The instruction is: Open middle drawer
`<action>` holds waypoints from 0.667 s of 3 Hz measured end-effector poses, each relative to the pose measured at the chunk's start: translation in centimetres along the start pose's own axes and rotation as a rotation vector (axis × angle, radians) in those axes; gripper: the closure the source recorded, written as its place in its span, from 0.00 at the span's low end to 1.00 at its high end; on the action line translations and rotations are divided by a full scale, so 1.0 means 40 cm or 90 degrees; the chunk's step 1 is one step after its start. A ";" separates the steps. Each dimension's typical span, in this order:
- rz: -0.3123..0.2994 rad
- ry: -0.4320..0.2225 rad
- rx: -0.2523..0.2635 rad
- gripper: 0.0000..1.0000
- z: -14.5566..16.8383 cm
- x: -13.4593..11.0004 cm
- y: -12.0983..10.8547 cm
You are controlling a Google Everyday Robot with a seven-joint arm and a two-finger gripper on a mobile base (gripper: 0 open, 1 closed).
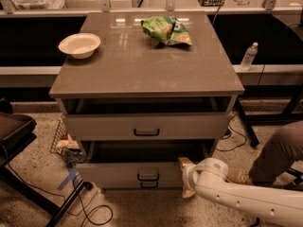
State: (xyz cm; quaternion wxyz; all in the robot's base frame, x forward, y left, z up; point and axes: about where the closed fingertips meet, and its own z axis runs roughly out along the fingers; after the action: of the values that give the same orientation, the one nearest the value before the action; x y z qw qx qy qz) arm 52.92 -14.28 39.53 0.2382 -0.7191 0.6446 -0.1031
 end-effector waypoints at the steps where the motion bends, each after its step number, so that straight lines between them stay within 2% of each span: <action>1: 0.000 0.002 -0.003 0.00 -0.002 0.001 -0.002; 2: -0.006 0.022 -0.037 0.00 -0.032 0.018 -0.029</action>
Offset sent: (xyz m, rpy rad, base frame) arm 0.0200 -0.0330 0.0562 -0.1381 0.1638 0.0035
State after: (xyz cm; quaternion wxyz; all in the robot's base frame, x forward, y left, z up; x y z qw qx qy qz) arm 53.47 -15.17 41.08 0.2059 -0.7270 0.6477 -0.0980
